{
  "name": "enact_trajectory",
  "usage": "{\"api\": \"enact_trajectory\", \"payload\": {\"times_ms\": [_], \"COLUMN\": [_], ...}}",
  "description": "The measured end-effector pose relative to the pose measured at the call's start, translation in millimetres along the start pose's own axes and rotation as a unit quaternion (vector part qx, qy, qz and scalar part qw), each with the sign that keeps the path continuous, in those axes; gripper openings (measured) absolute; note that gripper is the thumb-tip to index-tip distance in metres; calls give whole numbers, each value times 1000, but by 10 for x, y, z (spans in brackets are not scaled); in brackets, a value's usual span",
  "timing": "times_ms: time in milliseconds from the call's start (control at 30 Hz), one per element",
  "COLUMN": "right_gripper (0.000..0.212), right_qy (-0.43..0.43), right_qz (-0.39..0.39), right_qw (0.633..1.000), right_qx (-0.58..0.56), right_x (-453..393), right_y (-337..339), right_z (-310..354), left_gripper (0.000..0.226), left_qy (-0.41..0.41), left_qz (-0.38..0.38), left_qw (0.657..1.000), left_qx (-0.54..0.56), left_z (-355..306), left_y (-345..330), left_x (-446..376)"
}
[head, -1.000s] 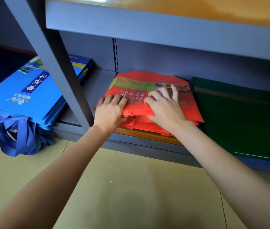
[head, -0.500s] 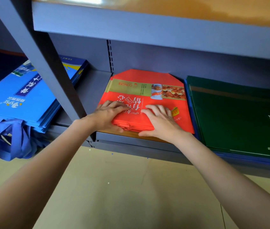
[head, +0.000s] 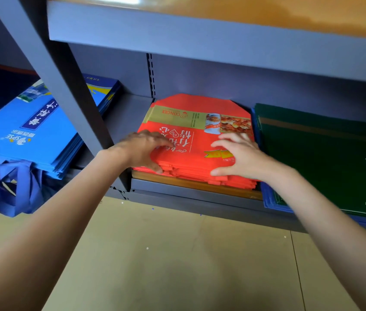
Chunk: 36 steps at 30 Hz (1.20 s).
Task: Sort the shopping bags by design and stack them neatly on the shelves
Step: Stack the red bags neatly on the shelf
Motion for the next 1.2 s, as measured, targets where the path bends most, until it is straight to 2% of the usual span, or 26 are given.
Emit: {"api": "enact_trajectory", "payload": {"times_ms": [67,133,233,367,500,667,767,867,1033,1100,1200], "right_gripper": [88,92,91,101,83,61,50,46,40,38,29], "right_qy": [-11,-10,-5,-18,-28,15,60,66,83,86,143], "right_qz": [25,27,2,51,22,-78,-121,-127,-151,-158,-189], "right_qw": [998,995,998,997,999,997,991,990,983,983,969], "right_qx": [55,97,65,48,-29,-8,5,-13,-66,-46,73], "right_x": [62,95,115,146,179,193,252,263,261,257,323], "right_y": [-54,-167,-200,-194,-101,-49,25,100,317,347,279], "right_z": [-107,-160,-192,-307,-312,-155,-74,-84,-28,6,212], "left_gripper": [78,81,97,100,97,83,67,58,47,45,42], "left_qy": [10,15,41,20,10,9,-31,-78,-84,-79,-71], "left_qz": [-5,15,61,56,26,-50,-92,-100,-100,-85,-76], "left_qw": [999,999,997,998,1000,999,994,989,983,983,982], "left_qx": [-44,-40,-13,13,4,13,44,75,128,144,157], "left_z": [2,-1,-11,-260,-423,-462,-559,-647,-583,-558,-550], "left_y": [13,-16,-23,-9,-142,-145,-34,71,163,129,104], "left_x": [34,54,37,-62,-92,-91,-115,-132,-116,-132,-145]}}
Point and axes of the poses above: each hand's wrist, its own x-axis away from the middle knuckle, its own y-axis out of the back of the hand, z = x × y, the point moved 10 cm from there along -x, towards the middle knuckle, and after that the axes turned 5 degrees about -y, right-handed, at the moved point
